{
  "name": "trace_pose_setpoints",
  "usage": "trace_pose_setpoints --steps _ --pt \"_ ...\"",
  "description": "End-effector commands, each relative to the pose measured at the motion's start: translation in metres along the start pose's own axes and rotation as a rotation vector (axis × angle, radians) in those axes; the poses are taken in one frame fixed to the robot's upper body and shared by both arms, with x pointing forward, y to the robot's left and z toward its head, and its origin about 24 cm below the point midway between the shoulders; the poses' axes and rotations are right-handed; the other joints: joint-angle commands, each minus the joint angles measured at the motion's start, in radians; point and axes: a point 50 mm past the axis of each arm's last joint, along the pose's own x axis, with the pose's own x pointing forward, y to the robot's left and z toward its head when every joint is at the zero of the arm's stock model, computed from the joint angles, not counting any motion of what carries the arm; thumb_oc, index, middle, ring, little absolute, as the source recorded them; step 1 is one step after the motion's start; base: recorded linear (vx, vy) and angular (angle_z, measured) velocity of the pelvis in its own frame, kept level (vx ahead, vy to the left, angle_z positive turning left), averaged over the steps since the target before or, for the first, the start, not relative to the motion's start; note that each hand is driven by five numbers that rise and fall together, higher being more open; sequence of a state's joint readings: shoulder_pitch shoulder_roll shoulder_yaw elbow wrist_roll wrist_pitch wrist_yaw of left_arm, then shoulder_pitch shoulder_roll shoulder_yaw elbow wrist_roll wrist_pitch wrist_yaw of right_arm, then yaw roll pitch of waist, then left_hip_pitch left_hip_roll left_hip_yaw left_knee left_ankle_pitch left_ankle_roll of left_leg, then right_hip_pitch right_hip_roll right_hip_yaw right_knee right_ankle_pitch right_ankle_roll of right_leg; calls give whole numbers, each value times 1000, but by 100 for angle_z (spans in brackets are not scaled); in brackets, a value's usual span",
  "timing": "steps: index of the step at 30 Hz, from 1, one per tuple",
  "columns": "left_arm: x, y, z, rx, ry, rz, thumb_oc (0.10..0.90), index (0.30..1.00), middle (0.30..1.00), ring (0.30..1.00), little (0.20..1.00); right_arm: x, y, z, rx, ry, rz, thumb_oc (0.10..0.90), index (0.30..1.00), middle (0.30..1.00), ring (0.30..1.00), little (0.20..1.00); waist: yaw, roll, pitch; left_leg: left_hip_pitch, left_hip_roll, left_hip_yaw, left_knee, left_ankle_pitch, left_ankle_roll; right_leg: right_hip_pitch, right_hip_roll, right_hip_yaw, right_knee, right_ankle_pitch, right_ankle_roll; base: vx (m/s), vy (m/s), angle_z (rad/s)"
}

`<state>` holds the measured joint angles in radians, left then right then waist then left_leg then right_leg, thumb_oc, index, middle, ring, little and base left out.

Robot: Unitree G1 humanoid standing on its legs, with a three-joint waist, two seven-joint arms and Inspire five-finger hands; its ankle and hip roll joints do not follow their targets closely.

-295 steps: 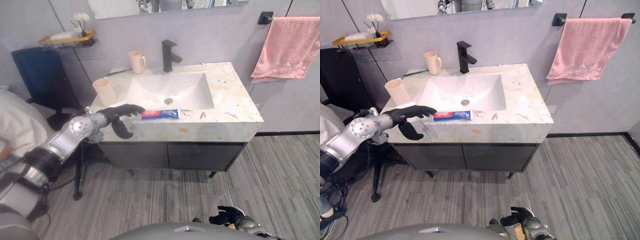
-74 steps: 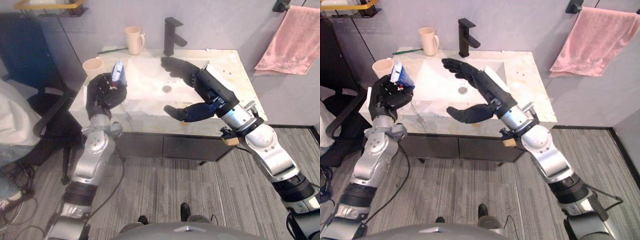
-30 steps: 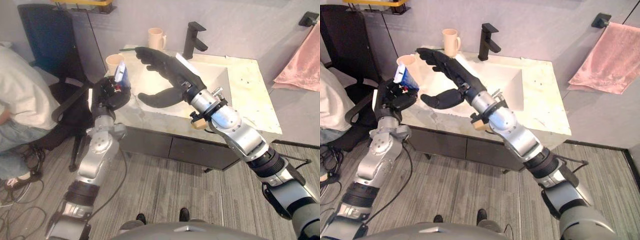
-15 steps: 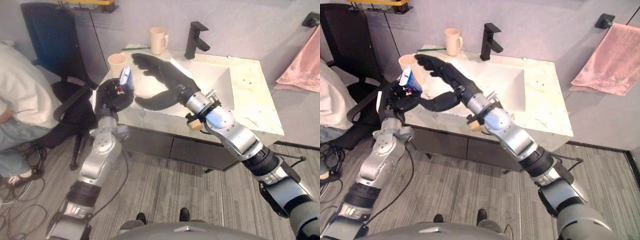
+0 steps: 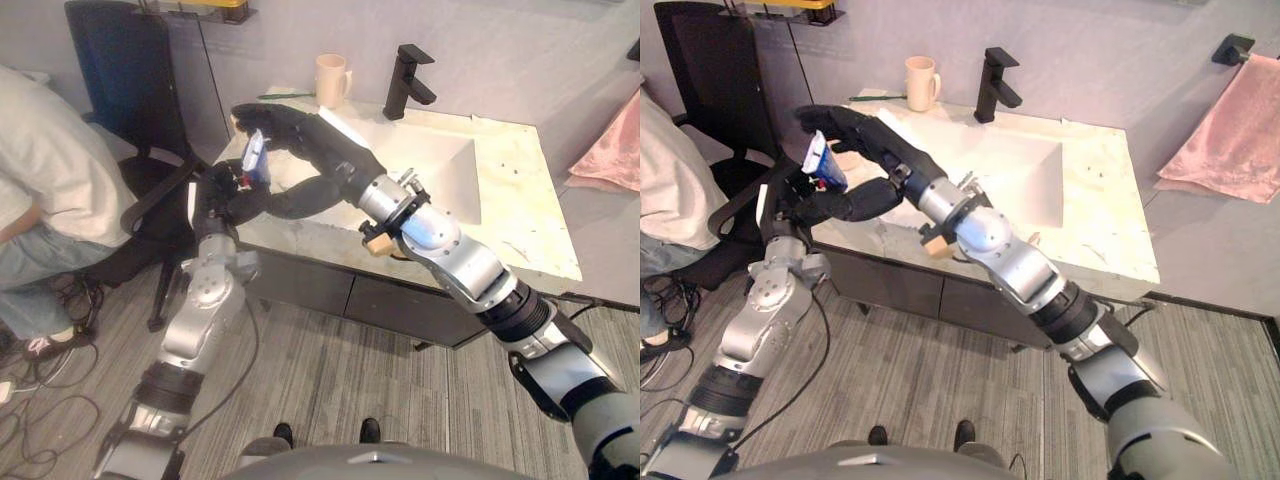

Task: Organize the bathroom.

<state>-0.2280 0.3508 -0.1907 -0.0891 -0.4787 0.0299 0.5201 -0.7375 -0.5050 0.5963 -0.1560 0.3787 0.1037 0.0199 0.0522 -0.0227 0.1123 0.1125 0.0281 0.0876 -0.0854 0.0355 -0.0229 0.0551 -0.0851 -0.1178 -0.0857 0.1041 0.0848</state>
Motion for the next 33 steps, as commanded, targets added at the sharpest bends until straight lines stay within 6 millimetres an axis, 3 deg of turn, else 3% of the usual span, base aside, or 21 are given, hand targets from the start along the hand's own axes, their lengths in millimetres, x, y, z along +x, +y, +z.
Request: trace_pose_setpoints --steps 1,15,16,17,18,19,27,33 --pt "15 -29 63 -77 -287 -125 400 300 300 300 300 23 -5 65 -8 -310 -21 400 300 300 300 300 3 -42 -98 3 -27 -84 5 -74 18 38 4 54 -2 -81 12 0 0 0" --pt "15 -28 60 -68 -277 -110 400 300 300 300 300 23 -6 61 -17 -301 -42 400 300 300 300 300 -1 -39 -92 10 -26 -79 6 -81 20 42 4 63 -2 -83 13 0 0 0" --pt "15 -28 59 -65 -274 -104 424 335 335 335 335 23 -7 61 -25 -303 -46 400 300 300 300 300 -1 -39 -93 16 -25 -80 4 -87 20 47 5 63 -2 -90 13 0 0 0" --pt "15 -27 58 -61 -275 -100 513 469 469 469 469 22 -8 61 -31 -305 -50 400 300 300 300 300 -1 -39 -92 11 -26 -79 6 -81 20 43 4 62 -2 -84 12 0 0 0" --pt "15 -25 57 -48 -275 -87 748 822 822 822 822 21 -11 61 -46 -311 -59 400 300 300 300 300 1 -40 -93 11 -25 -80 5 -81 21 43 4 61 -2 -84 12 0 0 0" --pt "15 -24 57 -43 -274 -83 800 900 900 900 900 21 -12 62 -53 -313 -63 400 300 300 300 300 1 -40 -93 11 -25 -80 5 -81 21 44 4 60 -2 -85 12 0 0 0" --pt "9 -2 47 24 -280 -11 800 900 900 900 900 15 -36 77 -198 -372 -145 400 300 300 300 300 29 -52 -92 7 -20 -90 4 -78 15 50 3 37 -2 -89 6 -9 -6 2" --pt "-3 18 57 71 -357 -3 800 900 900 900 900 8 -56 87 -279 -403 -243 400 300 300 300 300 60 -63 -87 8 -8 -100 3 -77 3 67 2 1 -2 -101 2 -2 -43 20"
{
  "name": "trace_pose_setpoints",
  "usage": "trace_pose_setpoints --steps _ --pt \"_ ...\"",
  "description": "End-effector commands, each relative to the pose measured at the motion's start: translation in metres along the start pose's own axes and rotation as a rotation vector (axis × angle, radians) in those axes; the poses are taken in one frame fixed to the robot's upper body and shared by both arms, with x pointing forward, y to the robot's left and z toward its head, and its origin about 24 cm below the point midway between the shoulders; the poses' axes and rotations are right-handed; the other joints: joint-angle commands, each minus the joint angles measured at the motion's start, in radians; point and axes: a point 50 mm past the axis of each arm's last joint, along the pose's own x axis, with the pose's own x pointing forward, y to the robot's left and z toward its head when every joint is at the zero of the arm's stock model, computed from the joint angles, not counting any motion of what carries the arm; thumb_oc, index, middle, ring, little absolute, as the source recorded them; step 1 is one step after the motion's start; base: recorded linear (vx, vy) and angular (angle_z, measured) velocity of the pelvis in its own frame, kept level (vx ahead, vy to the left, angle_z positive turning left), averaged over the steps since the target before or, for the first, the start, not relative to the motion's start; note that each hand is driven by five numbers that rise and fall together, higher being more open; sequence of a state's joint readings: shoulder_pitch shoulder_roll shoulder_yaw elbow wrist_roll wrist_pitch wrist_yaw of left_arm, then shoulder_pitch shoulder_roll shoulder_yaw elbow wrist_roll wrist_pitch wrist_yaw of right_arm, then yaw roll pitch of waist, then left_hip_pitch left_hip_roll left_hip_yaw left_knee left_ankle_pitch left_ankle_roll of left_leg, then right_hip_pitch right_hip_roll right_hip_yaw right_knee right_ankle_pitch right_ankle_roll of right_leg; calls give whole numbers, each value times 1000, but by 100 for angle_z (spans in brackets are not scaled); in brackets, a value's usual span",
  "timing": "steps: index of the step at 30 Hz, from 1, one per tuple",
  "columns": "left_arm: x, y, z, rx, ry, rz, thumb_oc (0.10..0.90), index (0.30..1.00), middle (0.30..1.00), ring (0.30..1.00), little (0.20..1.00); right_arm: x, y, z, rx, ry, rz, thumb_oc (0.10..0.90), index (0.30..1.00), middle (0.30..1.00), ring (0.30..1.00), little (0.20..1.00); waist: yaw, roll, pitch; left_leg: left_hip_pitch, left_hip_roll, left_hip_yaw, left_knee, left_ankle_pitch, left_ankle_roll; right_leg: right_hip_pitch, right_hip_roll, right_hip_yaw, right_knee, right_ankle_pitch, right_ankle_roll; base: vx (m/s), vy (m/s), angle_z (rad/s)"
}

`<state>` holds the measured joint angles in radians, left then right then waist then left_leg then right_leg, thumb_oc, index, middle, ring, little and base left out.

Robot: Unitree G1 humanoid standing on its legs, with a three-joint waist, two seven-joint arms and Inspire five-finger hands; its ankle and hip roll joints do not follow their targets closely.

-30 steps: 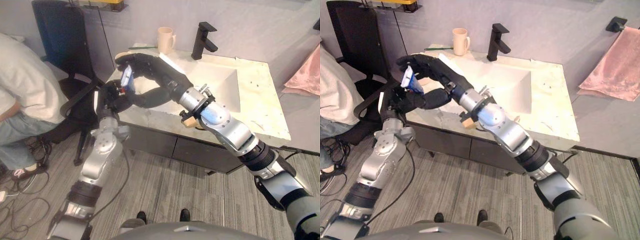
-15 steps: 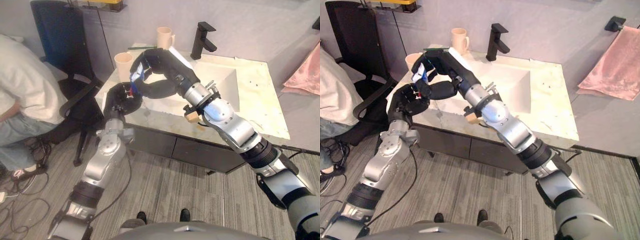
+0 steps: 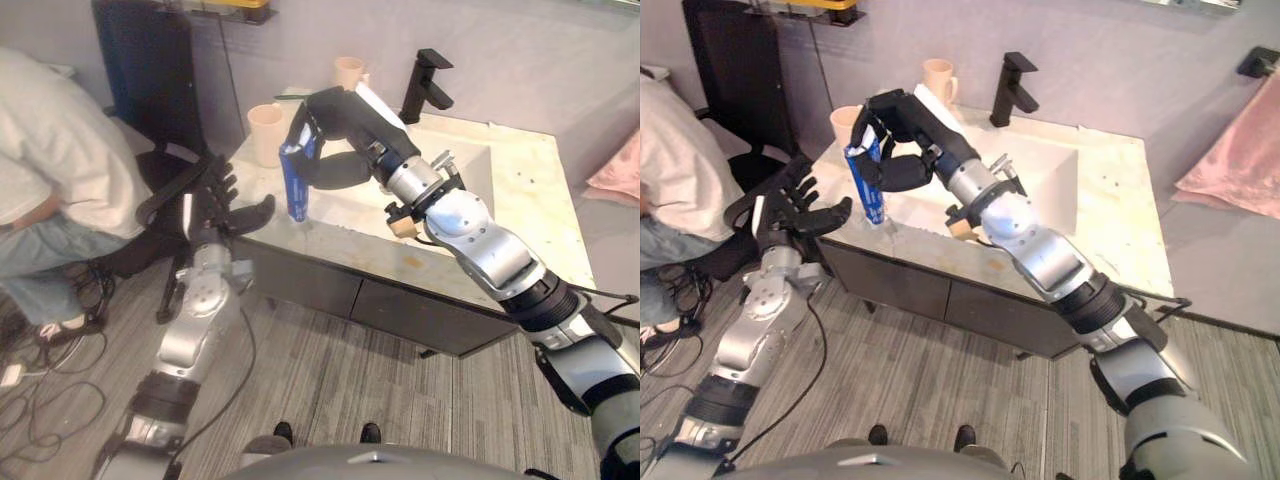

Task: Organize the bathroom.

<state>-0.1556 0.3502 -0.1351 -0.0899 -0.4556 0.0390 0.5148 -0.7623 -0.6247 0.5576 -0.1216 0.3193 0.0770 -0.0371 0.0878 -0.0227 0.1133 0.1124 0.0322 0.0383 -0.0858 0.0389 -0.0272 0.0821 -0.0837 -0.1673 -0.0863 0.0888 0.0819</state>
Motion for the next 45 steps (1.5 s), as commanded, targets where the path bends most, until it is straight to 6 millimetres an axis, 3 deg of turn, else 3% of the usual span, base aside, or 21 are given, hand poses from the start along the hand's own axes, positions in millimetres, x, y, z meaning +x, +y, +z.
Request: trace_pose_setpoints --steps 1,9,14,16,22,26,27,29,30,31,32,33,34,35,37,38,41,45 --pt "-1 3 71 24 -415 -67 800 900 900 900 900 19 -36 88 -102 -437 -185 400 300 300 300 300 36 -65 -85 5 -9 -58 5 -78 4 44 1 40 -1 -88 3 -22 -46 18" --pt "-16 28 79 38 -491 15 800 900 900 900 900 19 -59 95 -196 -452 -303 400 300 300 300 300 83 -75 -79 -6 5 -84 7 -64 -15 61 -2 -9 -1 -97 -7 -12 -46 24" --pt "-20 64 53 170 -354 147 800 900 900 900 900 17 -84 100 -284 -462 -431 400 300 300 300 300 118 -80 -81 -16 18 -101 6 -48 -33 73 -3 -49 -1 -103 -11 6 -29 23" --pt "-20 70 48 195 -328 165 800 900 900 900 900 17 -88 100 -295 -464 -449 400 300 300 300 300 121 -81 -82 -18 19 -105 6 -45 -35 74 -3 -54 -1 -103 -12 13 -24 21" --pt "-31 115 -4 320 -75 256 800 900 900 900 900 15 -118 111 -384 -473 -583 400 300 300 300 300 145 -90 -84 -30 31 -110 6 -26 -50 80 -1 -87 -1 -106 -14 27 -36 18" --pt "-51 138 -55 412 126 295 800 900 900 900 900 21 -129 113 -402 -472 -662 400 300 300 300 300 154 -94 -78 -38 40 -109 34 -22 -60 84 4 -94 1 -104 -22 67 -70 10" --pt "-63 146 -78 431 236 299 800 900 900 900 900 25 -129 112 -400 -474 -684 400 300 300 300 300 152 -100 -67 -47 50 -95 104 -32 -66 85 8 -82 6 -107 -32 85 -77 16" --pt "-73 150 -95 463 311 298 800 900 900 900 900 27 -129 112 -412 -487 -702 400 300 300 300 300 149 -104 -54 -85 45 -100 226 -8 -66 77 11 -69 15 -109 -49 79 -38 15" --pt "-83 152 -111 442 405 290 800 900 900 900 900 28 -129 110 -409 -495 -707 400 300 300 300 300 155 -103 -37 -133 20 -134 323 14 -59 75 10 -56 28 -108 -60 52 9 17" --pt "-84 152 -113 441 410 289 800 900 900 900 900 28 -129 109 -409 -496 -708 400 300 300 300 300 154 -101 -34 -146 17 -140 339 13 -57 75 11 -56 30 -108 -60 124 67 26" --pt "-94 153 -128 470 494 264 800 900 900 900 900 29 -126 104 -405 -500 -718 400 300 300 300 300 157 -93 -18 -188 -2 -157 347 12 -47 77 12 -47 40 -105 -58 102 90 21" --pt "-97 153 -133 472 518 251 800 900 900 900 900 30 -124 103 -404 -501 -719 400 300 300 300 300 155 -89 -17 -187 0 -149 312 6 -46 76 13 -50 40 -104 -53 214 178 22" --pt "-105 151 -145 494 570 209 800 900 900 900 900 34 -116 100 -412 -503 -710 400 300 300 300 300 147 -79 -17 -175 10 -111 201 7 -48 82 13 -58 29 -100 -38 217 178 9" --pt "-107 147 -151 529 594 168 800 900 900 900 900 36 -112 98 -428 -497 -708 400 300 300 300 300 144 -71 -19 -177 17 -80 135 39 -55 94 15 -68 19 -99 -31 191 152 12" --pt "-113 148 -158 545 647 130 800 900 900 900 900 35 -113 96 -448 -481 -708 400 300 300 300 300 140 -68 -22 -189 15 -72 113 57 -51 97 9 -75 27 -105 -24 176 138 6" --pt "-121 152 -164 556 700 123 800 900 900 900 900 33 -116 94 -446 -476 -710 400 300 300 300 300 137 -67 -26 -176 0 -90 115 28 -36 88 -4 -69 48 -113 -18 207 171 -4" --pt "-131 155 -173 583 774 107 800 900 900 900 900 29 -117 89 -409 -476 -703 400 300 300 300 300 120 -63 -30 -161 -13 -104 116 12 -27 82 -23 -67 67 -111 -4 141 139 -6" --pt "-162 170 -195 695 987 59 800 900 900 900 900 24 -104 87 -356 -509 -648 400 300 300 300 300 65 -35 -44 -77 -16 -58 31 4 10 35 -69 -46 134 -117 40 174 192 -19"
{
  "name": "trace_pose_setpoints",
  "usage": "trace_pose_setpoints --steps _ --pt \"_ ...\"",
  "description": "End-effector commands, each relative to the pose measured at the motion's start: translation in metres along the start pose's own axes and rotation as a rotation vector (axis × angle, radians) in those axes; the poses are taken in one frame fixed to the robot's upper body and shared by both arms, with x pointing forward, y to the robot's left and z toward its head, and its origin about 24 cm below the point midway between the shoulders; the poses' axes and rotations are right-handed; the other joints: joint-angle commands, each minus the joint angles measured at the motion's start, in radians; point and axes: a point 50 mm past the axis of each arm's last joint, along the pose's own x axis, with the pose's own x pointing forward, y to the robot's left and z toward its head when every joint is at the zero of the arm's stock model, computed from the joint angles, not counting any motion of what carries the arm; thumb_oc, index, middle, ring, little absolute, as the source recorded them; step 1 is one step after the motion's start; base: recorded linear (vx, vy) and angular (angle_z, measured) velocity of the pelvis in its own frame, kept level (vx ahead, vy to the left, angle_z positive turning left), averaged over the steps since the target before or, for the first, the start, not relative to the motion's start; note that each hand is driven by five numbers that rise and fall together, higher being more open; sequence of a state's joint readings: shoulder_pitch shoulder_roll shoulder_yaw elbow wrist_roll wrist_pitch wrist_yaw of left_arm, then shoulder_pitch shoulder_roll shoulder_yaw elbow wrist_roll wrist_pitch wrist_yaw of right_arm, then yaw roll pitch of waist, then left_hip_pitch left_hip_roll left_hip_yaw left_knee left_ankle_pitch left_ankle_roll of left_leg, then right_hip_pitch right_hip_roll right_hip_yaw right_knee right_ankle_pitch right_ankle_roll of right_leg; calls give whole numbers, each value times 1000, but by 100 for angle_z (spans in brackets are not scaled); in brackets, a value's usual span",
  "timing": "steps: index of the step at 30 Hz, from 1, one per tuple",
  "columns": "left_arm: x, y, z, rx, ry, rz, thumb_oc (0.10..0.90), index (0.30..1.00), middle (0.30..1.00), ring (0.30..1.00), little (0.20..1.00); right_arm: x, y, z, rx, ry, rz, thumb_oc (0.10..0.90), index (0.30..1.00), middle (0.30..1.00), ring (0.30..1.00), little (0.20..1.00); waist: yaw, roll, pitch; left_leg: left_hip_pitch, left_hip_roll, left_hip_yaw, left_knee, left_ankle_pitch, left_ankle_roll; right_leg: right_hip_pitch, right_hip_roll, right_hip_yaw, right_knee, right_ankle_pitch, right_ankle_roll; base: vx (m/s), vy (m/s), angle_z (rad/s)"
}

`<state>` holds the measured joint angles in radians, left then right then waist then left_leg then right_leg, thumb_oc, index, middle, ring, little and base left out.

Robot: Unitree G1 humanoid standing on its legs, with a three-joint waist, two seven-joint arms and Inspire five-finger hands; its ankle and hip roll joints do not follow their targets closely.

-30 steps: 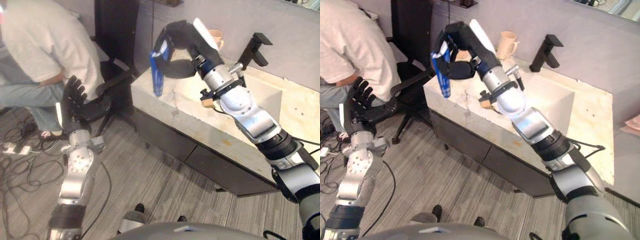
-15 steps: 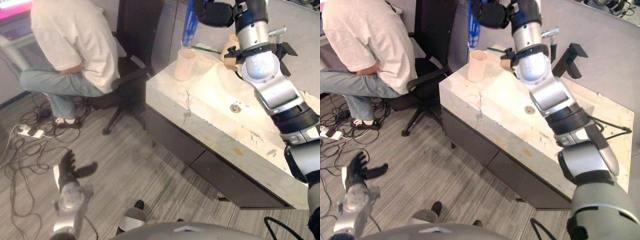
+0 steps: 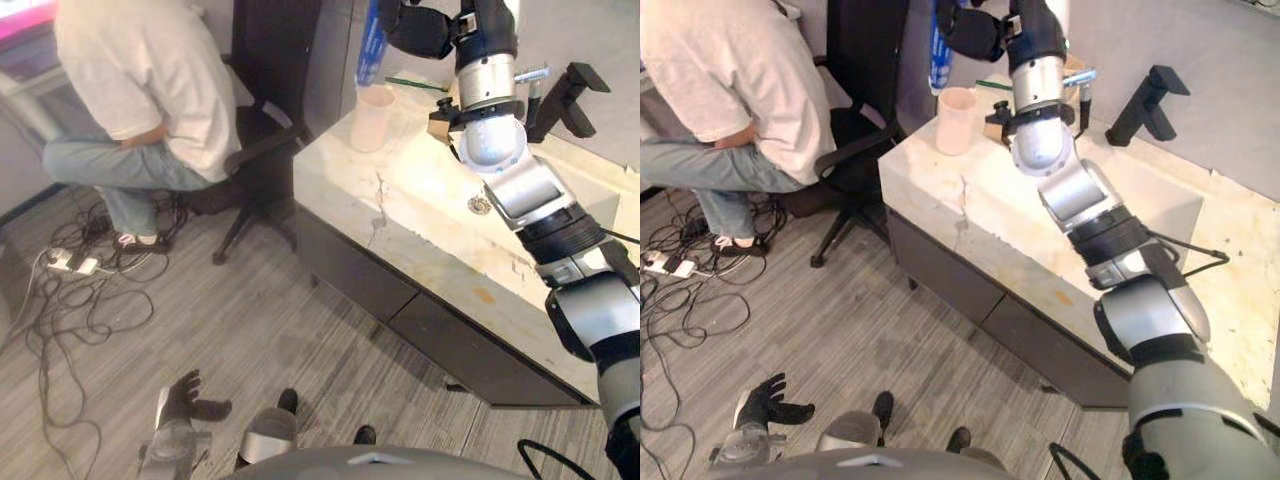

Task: Organize the bathroom.

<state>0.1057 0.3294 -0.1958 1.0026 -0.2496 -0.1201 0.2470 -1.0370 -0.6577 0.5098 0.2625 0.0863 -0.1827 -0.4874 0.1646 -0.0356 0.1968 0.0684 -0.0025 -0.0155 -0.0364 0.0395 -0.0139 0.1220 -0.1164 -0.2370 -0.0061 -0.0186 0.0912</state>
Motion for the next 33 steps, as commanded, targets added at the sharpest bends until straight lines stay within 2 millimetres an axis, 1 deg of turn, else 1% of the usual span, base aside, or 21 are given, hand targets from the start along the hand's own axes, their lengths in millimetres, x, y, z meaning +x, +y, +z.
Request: trace_pose_setpoints --steps 1,3,7,8,9,10,11,12,13,14,15,16,17,18,19,21,22,23,25,28,33 --pt "2 17 -6 142 8 9 800 900 900 900 900 24 -23 52 78 -267 -90 400 300 300 300 300 -17 -19 -134 -24 17 6 -34 4 1 -5 -41 24 52 -5 34 131 118 -47" --pt "0 16 -20 173 61 -5 800 900 900 900 900 23 -21 51 54 -261 -89 400 300 300 300 300 -18 -16 -149 -19 8 16 -45 -6 12 -5 -55 21 51 8 38 157 127 -38" --pt "-3 16 -29 195 97 -11 800 900 900 900 900 24 -28 45 50 -237 -116 400 300 300 300 300 -14 -22 -155 -25 -9 10 -37 -15 30 -13 -70 34 95 33 38 80 82 3" --pt "-3 17 -31 204 103 -15 800 900 900 900 900 24 -32 44 36 -239 -125 400 300 300 300 300 -15 -24 -152 -29 -21 4 -30 -17 41 -34 -83 47 156 64 37 44 142 14" --pt "-4 18 -33 213 110 -20 800 900 900 900 900 23 -37 41 22 -239 -130 400 300 300 300 300 -19 -21 -145 -29 -33 -4 -24 -19 54 -68 -98 60 237 109 36 35 183 12" --pt "-4 18 -35 219 116 -22 800 900 900 900 900 21 -41 39 18 -238 -135 400 300 300 300 300 -24 -16 -137 -25 -41 -12 -20 -22 63 -108 -109 72 317 146 35 32 212 9" --pt "-5 18 -37 219 122 -22 800 900 900 900 900 19 -45 37 6 -239 -140 400 300 300 300 300 -31 -4 -126 -19 -47 -23 -14 -29 71 -163 -113 93 428 176 30 42 192 16" --pt "-6 20 -38 216 132 -23 800 900 900 900 900 18 -48 37 6 -235 -139 400 300 300 300 300 -44 2 -112 -2 -49 -20 -14 -39 71 -231 -83 133 493 165 24 58 123 25" --pt "-5 20 -36 217 135 -19 800 900 900 900 900 18 -48 37 12 -233 -138 400 300 300 300 300 -54 2 -110 5 -50 -22 -20 -42 70 -263 -45 143 459 156 18 95 -10 25" --pt "-4 21 -34 207 132 -13 800 900 900 900 900 18 -43 38 -4 -238 -129 400 300 300 300 300 -59 -7 -107 15 -56 -32 -26 -45 62 -263 -12 128 330 125 13 98 -95 15" --pt "-3 21 -32 213 125 -15 800 900 900 900 900 18 -41 38 -7 -238 -129 400 300 300 300 300 -58 -12 -106 17 -60 -39 -27 -48 58 -255 5 117 252 99 11 108 -139 4" --pt "-2 21 -30 224 112 -15 800 900 900 900 900 19 -39 38 -1 -237 -132 400 300 300 300 300 -59 -21 -102 23 -69 -46 -28 -55 55 -248 26 100 153 97 18 81 -126 -13" --pt "-2 23 -29 229 92 -9 800 900 900 900 900 21 -39 39 10 -240 -134 400 300 300 300 300 -65 -28 -89 29 -81 -63 -9 -77 59 -273 46 132 153 136 30 77 -105 -10" --pt "-3 21 -28 218 87 -3 800 900 900 900 900 22 -40 40 20 -239 -131 400 300 300 300 300 -69 -27 -86 39 -79 -67 -11 -80 59 -284 54 153 155 152 30 76 -88 16" --pt "-2 21 -27 220 84 -2 800 900 900 900 900 23 -39 39 13 -233 -130 400 300 300 300 300 -70 -29 -87 39 -79 -79 -13 -79 59 -263 75 172 123 121 22 65 -65 42" --pt "-2 21 -26 222 79 -2 800 900 900 900 900 25 -38 40 3 -232 -124 400 300 300 300 300 -69 -31 -88 42 -75 -87 -17 -74 59 -237 82 171 95 104 17 78 -71 55" --pt "-1 18 -22 215 67 -7 800 900 900 900 900 29 -35 41 -1 -227 -116 400 300 300 300 300 -57 -37 -100 46 -71 -92 -33 -66 59 -178 84 162 36 92 11 130 -63 45" --pt "0 16 -21 223 65 -13 800 900 900 900 900 32 -35 41 -2 -220 -109 400 300 300 300 300 -52 -39 -109 49 -66 -86 -39 -65 55 -154 83 158 17 88 9 128 -44 28" --pt "0 14 -21 234 65 -18 800 900 900 900 900 33 -34 39 2 -211 -103 400 300 300 300 300 -49 -43 -119 50 -63 -81 -43 -69 53 -132 84 162 -5 85 8 104 -15 9" --pt "-2 12 -27 238 86 -22 800 900 900 900 900 32 -31 35 -1 -197 -72 400 300 300 300 300 -41 -49 -139 44 -53 -62 -45 -71 43 -96 80 154 -32 71 7 87 -13 0" --pt "-6 13 -36 225 108 -14 800 900 900 900 900 28 -27 28 -5 -173 -49 400 300 300 300 300 -37 -50 -147 43 -46 -50 -46 -76 35 -78 76 147 -48 62 7 49 -7 -3"
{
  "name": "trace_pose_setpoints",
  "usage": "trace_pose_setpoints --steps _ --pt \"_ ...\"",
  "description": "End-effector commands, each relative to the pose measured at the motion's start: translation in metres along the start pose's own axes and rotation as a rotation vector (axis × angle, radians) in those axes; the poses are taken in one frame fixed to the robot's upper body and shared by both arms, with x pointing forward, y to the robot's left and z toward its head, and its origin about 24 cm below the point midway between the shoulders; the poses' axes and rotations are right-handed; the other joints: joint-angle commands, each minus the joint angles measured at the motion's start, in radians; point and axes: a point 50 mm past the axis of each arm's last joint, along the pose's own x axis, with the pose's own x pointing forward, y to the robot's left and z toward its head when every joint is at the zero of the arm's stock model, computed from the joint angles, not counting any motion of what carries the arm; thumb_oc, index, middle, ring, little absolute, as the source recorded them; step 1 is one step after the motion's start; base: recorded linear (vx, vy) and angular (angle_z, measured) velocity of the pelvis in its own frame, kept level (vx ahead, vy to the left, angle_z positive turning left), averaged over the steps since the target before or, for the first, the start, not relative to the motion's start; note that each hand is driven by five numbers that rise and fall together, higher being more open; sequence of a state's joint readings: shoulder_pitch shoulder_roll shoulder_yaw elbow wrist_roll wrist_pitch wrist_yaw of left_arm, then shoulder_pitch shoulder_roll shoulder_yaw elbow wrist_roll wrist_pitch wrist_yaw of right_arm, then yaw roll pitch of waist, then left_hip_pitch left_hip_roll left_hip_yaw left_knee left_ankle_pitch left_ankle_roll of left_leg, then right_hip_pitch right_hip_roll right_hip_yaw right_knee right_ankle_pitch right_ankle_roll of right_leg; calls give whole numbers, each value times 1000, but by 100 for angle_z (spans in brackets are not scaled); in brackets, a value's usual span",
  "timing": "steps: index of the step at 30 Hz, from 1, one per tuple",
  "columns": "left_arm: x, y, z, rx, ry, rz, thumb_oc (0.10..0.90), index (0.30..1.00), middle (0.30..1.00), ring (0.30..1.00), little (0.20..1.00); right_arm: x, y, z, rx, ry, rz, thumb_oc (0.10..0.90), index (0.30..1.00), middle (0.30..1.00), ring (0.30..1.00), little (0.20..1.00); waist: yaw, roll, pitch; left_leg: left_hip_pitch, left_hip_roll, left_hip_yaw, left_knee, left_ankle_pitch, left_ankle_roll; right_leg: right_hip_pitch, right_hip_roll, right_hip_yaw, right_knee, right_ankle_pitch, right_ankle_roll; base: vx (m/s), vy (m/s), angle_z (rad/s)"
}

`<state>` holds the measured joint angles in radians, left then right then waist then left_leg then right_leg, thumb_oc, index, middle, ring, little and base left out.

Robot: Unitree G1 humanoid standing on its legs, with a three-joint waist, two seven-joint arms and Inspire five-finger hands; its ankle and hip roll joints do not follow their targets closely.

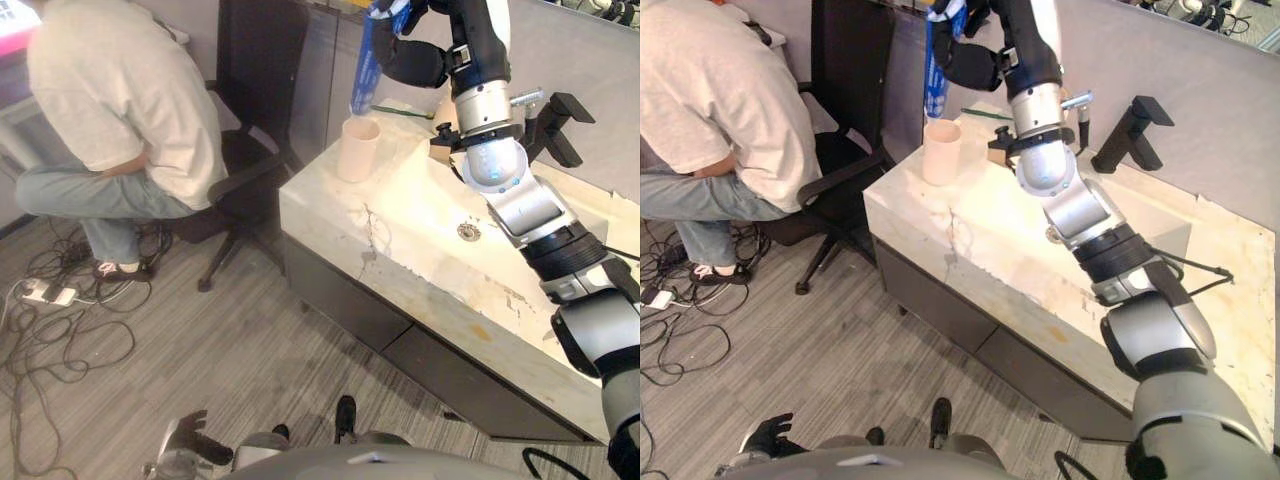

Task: Organize the bathroom.

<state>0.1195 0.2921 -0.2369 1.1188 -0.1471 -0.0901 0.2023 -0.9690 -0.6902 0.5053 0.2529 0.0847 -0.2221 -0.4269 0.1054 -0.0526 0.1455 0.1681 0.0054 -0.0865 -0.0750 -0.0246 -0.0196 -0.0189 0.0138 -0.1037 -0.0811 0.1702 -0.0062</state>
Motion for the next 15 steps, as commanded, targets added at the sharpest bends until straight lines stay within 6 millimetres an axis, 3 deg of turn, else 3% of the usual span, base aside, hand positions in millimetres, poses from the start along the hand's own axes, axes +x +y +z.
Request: trace_pose_setpoints --steps 1,15 --pt "1 27 -6 70 -8 81 800 900 900 900 900 40 -30 39 -2 -184 -122 400 300 300 300 300 23 -33 -97 -56 -52 25 -8 -13 40 65 -55 12 26 -129 104 52 -8 -4" --pt "-3 26 -20 73 23 87 800 900 900 900 900 29 -23 5 -23 -54 -90 400 300 300 300 300 45 -25 -89 -65 -34 25 -4 -8 24 90 -60 -7 26 -154 94 70 -24 2"
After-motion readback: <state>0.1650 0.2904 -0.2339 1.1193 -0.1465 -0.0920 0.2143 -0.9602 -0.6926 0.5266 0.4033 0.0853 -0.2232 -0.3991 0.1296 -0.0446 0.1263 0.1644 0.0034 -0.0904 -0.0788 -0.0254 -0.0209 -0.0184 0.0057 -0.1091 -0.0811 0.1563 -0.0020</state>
